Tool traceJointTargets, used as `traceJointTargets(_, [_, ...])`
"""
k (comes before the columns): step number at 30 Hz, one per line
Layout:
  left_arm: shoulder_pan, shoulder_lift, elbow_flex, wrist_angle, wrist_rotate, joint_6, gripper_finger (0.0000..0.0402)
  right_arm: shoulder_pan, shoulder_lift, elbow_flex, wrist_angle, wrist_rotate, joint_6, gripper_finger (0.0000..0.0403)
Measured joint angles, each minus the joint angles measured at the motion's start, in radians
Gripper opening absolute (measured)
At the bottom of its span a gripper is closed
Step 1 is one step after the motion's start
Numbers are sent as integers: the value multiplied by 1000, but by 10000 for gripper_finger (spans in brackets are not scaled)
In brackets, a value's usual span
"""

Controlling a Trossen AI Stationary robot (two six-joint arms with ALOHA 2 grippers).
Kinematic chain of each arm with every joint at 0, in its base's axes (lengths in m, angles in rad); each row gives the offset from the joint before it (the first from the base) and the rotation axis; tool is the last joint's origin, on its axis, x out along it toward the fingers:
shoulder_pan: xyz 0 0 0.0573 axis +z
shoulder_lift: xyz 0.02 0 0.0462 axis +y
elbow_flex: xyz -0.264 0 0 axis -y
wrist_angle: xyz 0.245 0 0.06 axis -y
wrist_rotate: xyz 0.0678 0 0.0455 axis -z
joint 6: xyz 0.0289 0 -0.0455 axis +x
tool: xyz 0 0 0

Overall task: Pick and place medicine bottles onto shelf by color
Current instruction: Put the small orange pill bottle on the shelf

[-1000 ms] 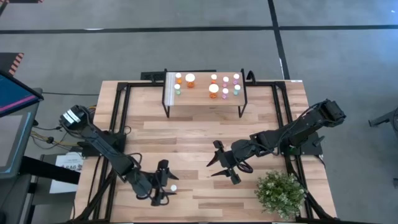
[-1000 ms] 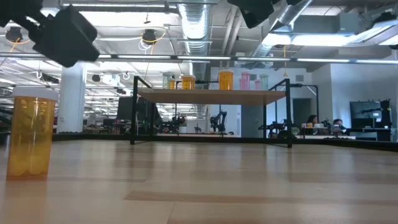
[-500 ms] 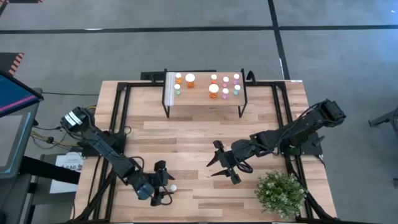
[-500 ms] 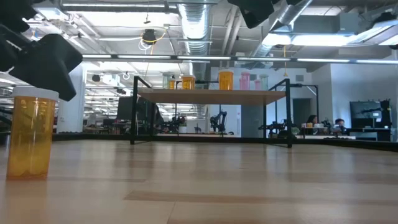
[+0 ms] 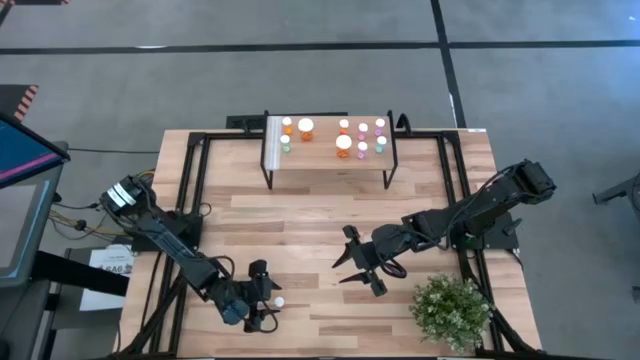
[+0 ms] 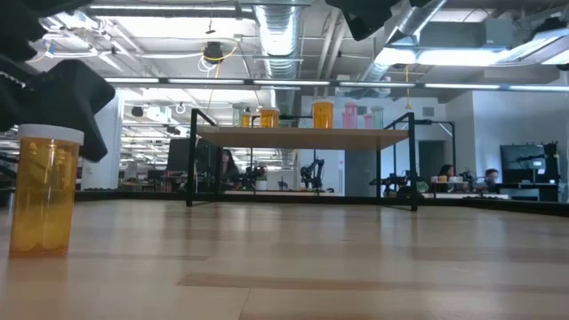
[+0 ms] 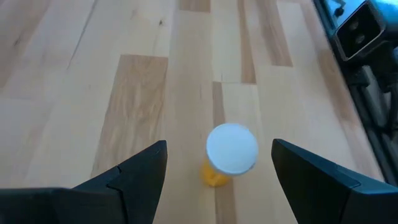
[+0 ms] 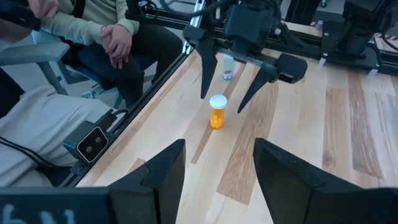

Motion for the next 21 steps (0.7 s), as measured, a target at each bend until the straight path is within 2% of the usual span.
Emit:
traceJointTargets(14, [0, 16, 0, 4, -7, -13, 275, 0, 0, 0, 0, 20, -1, 206])
traceJointTargets(21, [0, 16, 0, 5, -11, 0, 220, 0, 0, 0, 0, 21, -3, 203])
